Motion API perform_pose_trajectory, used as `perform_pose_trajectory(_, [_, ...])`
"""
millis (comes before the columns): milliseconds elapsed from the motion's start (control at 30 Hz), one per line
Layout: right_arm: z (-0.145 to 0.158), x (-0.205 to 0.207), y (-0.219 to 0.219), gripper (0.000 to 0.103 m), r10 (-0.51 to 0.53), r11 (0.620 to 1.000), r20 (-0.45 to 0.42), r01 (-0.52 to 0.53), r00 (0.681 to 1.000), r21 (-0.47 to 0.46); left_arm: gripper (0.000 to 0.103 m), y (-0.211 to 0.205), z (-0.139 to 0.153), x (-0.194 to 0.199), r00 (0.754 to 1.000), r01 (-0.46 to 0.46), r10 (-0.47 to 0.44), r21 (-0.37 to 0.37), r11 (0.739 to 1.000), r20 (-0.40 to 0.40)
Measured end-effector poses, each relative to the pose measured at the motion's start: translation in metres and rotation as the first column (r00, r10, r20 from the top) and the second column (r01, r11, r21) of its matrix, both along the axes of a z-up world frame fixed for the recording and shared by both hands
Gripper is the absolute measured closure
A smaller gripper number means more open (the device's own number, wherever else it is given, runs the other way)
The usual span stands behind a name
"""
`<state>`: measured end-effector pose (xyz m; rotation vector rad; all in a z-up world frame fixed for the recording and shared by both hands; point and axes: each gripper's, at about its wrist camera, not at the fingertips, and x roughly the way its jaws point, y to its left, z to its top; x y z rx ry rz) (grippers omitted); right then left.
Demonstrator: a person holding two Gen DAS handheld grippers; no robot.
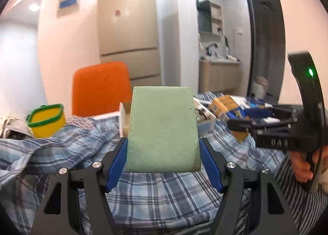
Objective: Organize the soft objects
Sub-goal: 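Lift the green card with the left gripper and the pack with the right gripper over the box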
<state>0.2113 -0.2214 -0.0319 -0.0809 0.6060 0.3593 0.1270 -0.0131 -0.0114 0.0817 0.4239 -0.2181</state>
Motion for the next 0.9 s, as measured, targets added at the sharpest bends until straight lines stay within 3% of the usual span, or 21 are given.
perform_pose_trajectory(133, [0.005, -0.009, 0.004, 0.049, 0.003, 1.0, 0.062, -0.002, 0.998, -0.016, 0.032, -0.005, 0.021, -0.01, 0.998, -0.039, 0.04, -0.016, 0.999, 0.055])
perform_pose_trajectory(233, [0.016, -0.014, 0.004, 0.049, -0.03, 0.999, 0.111, 0.033, 0.993, -0.019, 0.032, -0.006, 0.045, -0.009, 0.996, -0.037, 0.042, -0.07, 0.997, 0.076])
perform_pose_trajectory(467, [0.045, -0.006, 0.005, 0.049, -0.046, 0.998, 0.143, 0.05, 0.989, -0.025, 0.032, -0.016, 0.099, 0.012, 0.985, -0.031, 0.043, -0.075, 0.997, 0.168])
perform_pose_trajectory(700, [0.096, 0.04, -0.004, 0.049, -0.114, 0.993, 0.173, 0.109, 0.978, 0.04, 0.032, -0.023, 0.132, 0.063, 0.974, -0.095, 0.114, -0.105, 0.99, 0.194])
perform_pose_trajectory(900, [0.129, 0.082, -0.007, 0.049, -0.123, 0.99, 0.171, 0.11, 0.978, 0.088, 0.032, -0.036, 0.15, 0.109, 0.973, -0.099, 0.112, -0.075, 0.992, 0.202])
